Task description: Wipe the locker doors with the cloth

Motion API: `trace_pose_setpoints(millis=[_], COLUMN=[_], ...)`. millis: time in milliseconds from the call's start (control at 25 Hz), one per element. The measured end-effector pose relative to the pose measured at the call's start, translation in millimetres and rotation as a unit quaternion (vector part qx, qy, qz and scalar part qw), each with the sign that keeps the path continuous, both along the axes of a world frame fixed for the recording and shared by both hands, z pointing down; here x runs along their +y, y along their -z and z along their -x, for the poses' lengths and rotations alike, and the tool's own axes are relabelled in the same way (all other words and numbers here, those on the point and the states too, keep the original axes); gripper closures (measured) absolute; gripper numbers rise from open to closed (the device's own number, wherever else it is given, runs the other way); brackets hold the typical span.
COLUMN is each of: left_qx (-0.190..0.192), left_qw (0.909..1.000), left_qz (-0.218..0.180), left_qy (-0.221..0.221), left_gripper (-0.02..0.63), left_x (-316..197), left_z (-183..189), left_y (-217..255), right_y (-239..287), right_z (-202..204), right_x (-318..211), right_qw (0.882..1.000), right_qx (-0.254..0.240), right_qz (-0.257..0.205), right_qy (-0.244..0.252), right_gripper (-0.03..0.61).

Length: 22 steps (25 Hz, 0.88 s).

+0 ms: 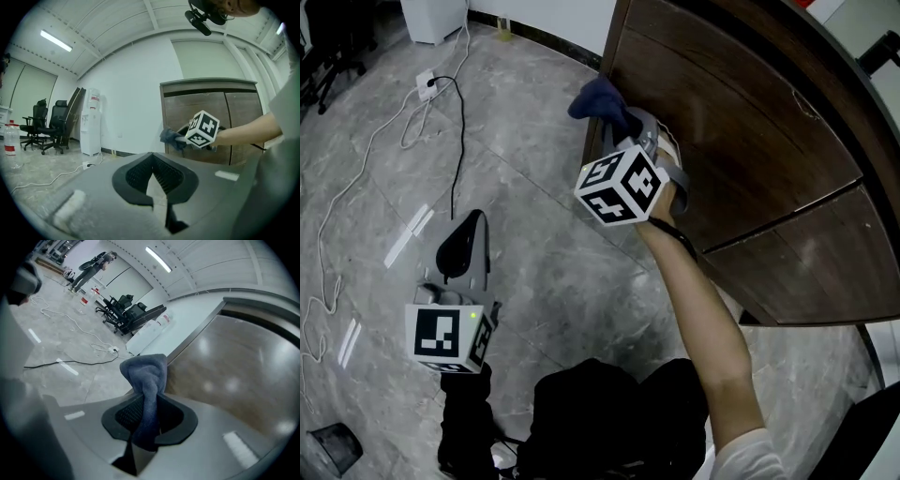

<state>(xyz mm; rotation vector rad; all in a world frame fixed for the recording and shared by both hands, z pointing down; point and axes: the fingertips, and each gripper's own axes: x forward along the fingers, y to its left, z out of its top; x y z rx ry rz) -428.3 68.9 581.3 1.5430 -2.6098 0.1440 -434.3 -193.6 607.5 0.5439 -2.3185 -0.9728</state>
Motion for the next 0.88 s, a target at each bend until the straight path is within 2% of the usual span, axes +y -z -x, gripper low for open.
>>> trace_pose_setpoints(millis=[320,520,680,880], left_qx=[0.013,0.016,0.013,0.009], left_qw=[0.9998,0.9996,0.9995,0.9996], left_qz=[0.013,0.022,0.030,0.026], left_qy=[0.005,-0.001,-0.004,-0.008], left_gripper=[0.611,0.611,0.611,0.611], left_x=[3.3,4.5,4.8,-6.6], left_z=[4.2,-0.1,-4.6,-14.4], left_y=[-15.8,-22.9,-25.6,-19.0], right_y=[-131.5,-186.3,-203.8,-168.6], right_z=[-3.9,-11.6,-14.5,-22.1], right_x=[3.2,2.7,7.0,21.6], right_qw=[0.995,0.990,0.987,0.993], right_qx=[0.089,0.123,0.130,0.077], right_qz=[0.044,0.070,0.093,0.093], right_qy=[-0.011,-0.023,-0.018,0.015], right_gripper=[0.504,0.503,0.503,0.505])
